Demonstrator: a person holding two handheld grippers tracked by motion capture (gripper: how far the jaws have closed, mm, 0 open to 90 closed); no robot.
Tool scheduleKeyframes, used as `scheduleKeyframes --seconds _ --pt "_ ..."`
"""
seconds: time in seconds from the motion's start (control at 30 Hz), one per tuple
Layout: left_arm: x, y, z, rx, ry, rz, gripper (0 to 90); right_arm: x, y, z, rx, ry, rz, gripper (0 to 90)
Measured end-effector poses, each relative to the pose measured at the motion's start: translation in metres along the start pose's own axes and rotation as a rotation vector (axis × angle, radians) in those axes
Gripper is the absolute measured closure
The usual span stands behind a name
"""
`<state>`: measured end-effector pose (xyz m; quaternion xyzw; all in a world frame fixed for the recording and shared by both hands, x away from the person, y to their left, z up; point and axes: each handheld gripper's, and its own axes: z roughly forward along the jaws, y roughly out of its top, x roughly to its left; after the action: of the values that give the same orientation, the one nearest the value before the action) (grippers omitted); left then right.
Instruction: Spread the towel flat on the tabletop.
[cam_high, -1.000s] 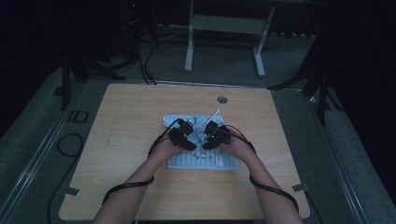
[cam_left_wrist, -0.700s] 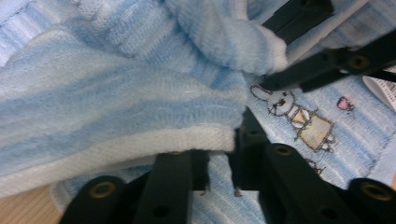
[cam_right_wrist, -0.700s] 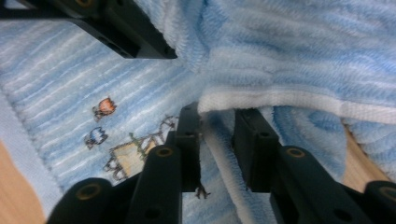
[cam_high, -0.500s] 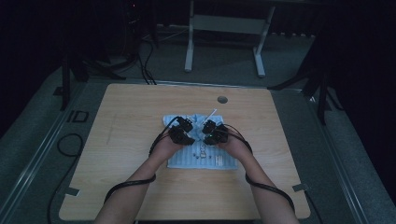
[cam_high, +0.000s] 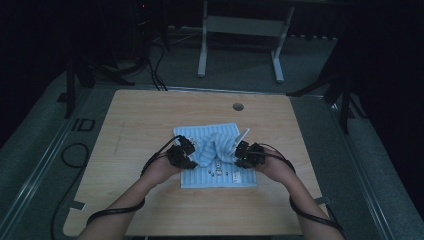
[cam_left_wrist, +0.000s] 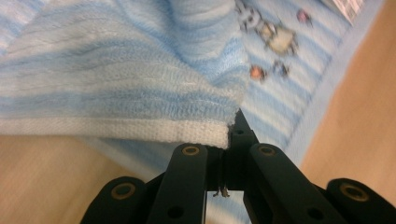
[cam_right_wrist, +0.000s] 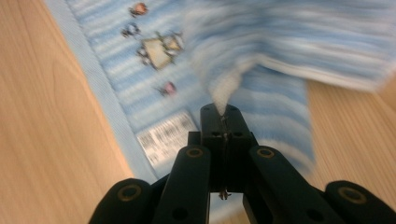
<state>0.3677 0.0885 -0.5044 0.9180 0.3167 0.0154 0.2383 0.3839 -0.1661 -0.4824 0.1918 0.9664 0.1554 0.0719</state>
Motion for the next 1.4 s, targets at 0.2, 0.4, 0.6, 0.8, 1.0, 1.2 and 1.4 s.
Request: scheduleKeyframes --seconds 0.2,0.4,0.6,0.8,1.0,1.2,1.4 --pt "0.003 -0.013 -0.028 -0.028 0.003 -0.001 87.8 -0.014 -0.027 -0.029 -0.056 -0.037 0.078 89.8" --pt "0.027 -0.01 -0.044 -0.093 0.044 -0.08 87.7 -0.039 -0.038 -0.044 -0.106 -0.057 0.179 89.8" --pt "0.05 0.001 -0.034 -0.097 0.085 -0.157 87.7 -0.063 -0.033 -0.027 -0.081 -0.055 0.262 89.8" --pt "0.065 -0.001 -0.011 -0.049 0.083 -0.215 87.0 -0.075 -0.033 0.003 -0.044 -0.02 0.316 88.9" --pt "0.048 -0.012 -0.018 -0.064 0.159 -0.162 54.6 -0.072 -0.039 0.007 -0.039 -0.051 0.33 68.8" --pt "0.012 -0.017 -0.03 -0.077 0.11 -0.063 51.6 -0.051 -0.038 -0.006 -0.06 -0.034 0.263 68.1" --pt "-0.008 -0.021 -0.003 -0.045 0.023 -0.043 53.2 -0.026 -0.035 0.01 -0.07 0.009 0.22 68.4"
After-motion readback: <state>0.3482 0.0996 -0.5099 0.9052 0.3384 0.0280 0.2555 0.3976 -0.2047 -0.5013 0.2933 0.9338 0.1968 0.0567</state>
